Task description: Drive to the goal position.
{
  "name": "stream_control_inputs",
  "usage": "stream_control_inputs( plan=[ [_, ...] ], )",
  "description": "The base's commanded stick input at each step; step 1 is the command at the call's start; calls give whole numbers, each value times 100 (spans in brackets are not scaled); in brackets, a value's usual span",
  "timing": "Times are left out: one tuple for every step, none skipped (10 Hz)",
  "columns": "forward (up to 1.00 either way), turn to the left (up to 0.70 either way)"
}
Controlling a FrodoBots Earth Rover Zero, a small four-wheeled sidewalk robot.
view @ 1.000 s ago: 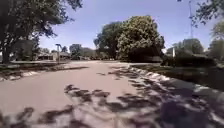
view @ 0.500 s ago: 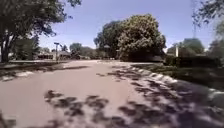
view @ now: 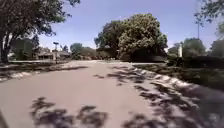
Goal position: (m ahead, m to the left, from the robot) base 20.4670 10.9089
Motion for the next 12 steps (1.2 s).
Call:
stream_control_inputs(
  plan=[
    [70,0],
    [70,0],
    [70,0],
    [70,0],
    [70,0],
    [70,0],
    [70,0],
    [70,0],
    [70,0],
    [70,0],
    [70,0],
    [70,0]
  ],
)
